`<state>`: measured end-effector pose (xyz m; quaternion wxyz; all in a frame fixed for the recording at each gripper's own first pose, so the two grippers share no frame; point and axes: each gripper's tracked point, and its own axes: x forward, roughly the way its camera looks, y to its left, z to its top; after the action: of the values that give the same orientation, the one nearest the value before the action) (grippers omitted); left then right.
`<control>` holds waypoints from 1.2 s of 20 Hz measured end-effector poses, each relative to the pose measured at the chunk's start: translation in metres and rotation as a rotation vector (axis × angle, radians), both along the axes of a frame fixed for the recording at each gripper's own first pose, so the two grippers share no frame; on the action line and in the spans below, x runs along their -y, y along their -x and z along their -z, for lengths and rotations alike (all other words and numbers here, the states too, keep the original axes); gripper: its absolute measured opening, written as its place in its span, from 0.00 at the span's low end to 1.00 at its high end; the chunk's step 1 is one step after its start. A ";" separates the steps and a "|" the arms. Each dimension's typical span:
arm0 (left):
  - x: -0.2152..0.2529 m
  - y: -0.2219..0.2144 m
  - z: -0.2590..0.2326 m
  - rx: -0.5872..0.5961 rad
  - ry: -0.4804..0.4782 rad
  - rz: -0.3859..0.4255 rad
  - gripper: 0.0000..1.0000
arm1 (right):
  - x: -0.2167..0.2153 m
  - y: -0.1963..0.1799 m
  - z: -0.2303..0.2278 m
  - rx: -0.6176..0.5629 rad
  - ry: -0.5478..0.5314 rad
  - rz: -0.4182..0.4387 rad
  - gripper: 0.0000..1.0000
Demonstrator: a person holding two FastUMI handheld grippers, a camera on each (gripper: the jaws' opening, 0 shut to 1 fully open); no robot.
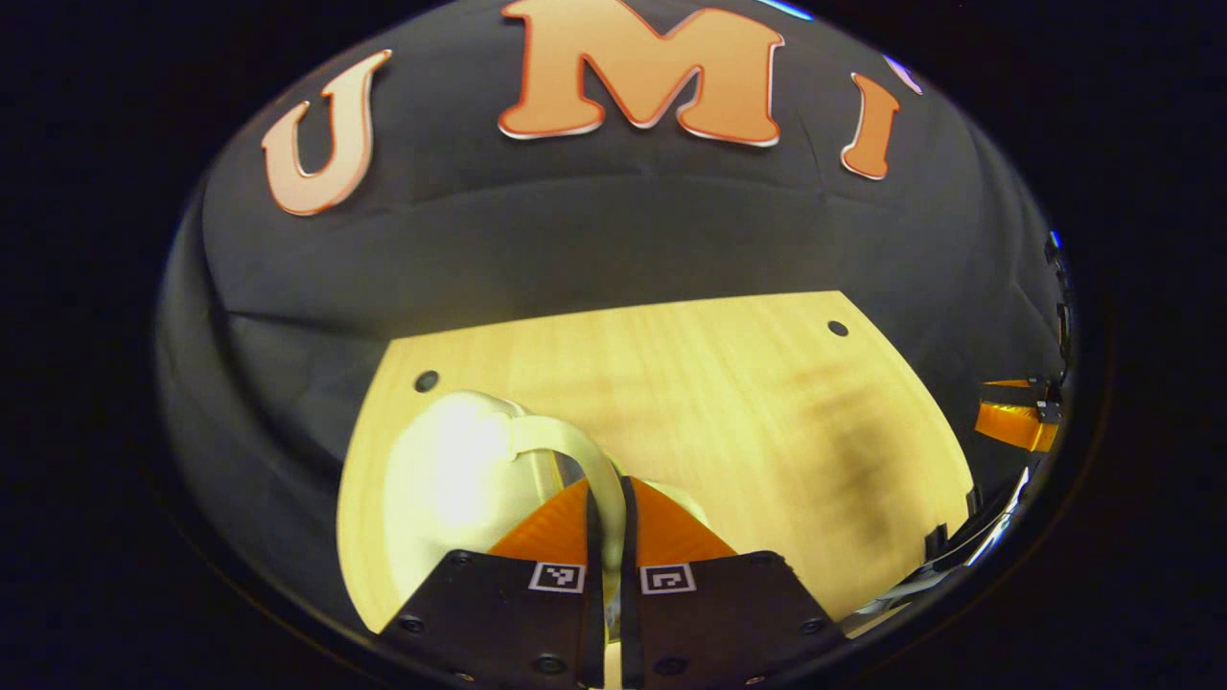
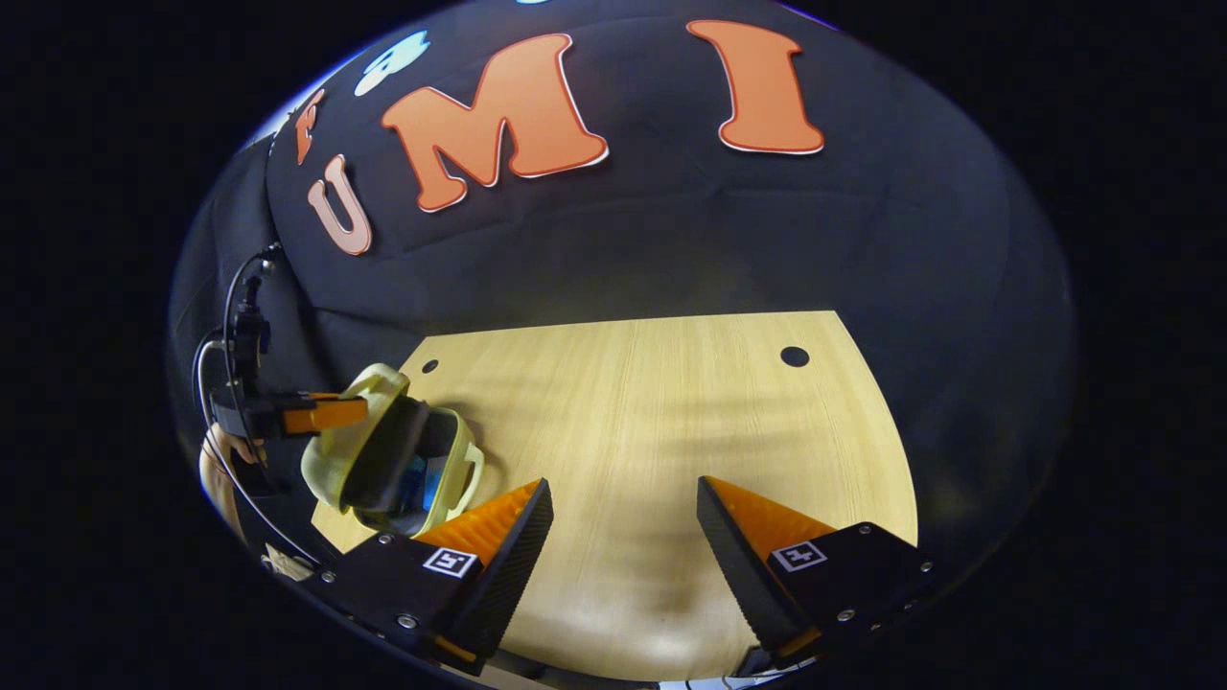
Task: First open the suitcase, pack the skin care products into it, and then close the suitcase.
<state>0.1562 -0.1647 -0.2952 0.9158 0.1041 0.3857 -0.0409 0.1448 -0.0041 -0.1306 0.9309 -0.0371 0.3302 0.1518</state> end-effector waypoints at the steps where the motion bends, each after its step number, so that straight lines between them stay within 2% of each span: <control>1: 0.004 -0.001 0.014 -0.026 0.013 0.007 0.07 | 0.005 0.000 0.001 0.000 0.002 0.006 0.96; 5: 0.027 0.004 0.064 -0.129 0.059 0.001 0.07 | 0.019 -0.002 0.006 -0.010 0.004 0.031 0.96; 9: 0.033 0.005 0.090 -0.198 0.088 -0.015 0.07 | 0.028 -0.001 0.015 -0.021 0.011 0.052 0.96; 14: 0.036 0.010 0.104 -0.237 0.137 -0.061 0.13 | 0.030 0.002 0.018 -0.026 0.008 0.052 0.96; 16: 0.032 0.011 0.100 -0.216 0.146 -0.100 0.23 | 0.030 0.002 0.016 -0.020 0.010 0.050 0.96; 17: 0.028 0.009 0.099 -0.190 0.148 -0.098 0.20 | 0.031 0.001 0.016 -0.017 0.009 0.051 0.96; 20: 0.026 -0.002 0.060 -0.059 0.129 -0.094 0.87 | 0.030 -0.001 0.015 -0.001 0.006 0.060 0.96; 21: 0.027 -0.009 0.044 -0.002 0.122 -0.090 0.96 | 0.028 -0.002 0.014 0.013 0.005 0.061 0.96; 24: 0.032 -0.036 -0.032 0.231 0.118 -0.091 0.96 | 0.021 -0.005 0.001 0.088 0.019 0.061 0.96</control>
<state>0.1927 -0.1970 -0.2630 0.9596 0.0362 0.2788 -0.0097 0.1497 -0.0251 -0.1312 0.9483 -0.0426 0.2913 0.1184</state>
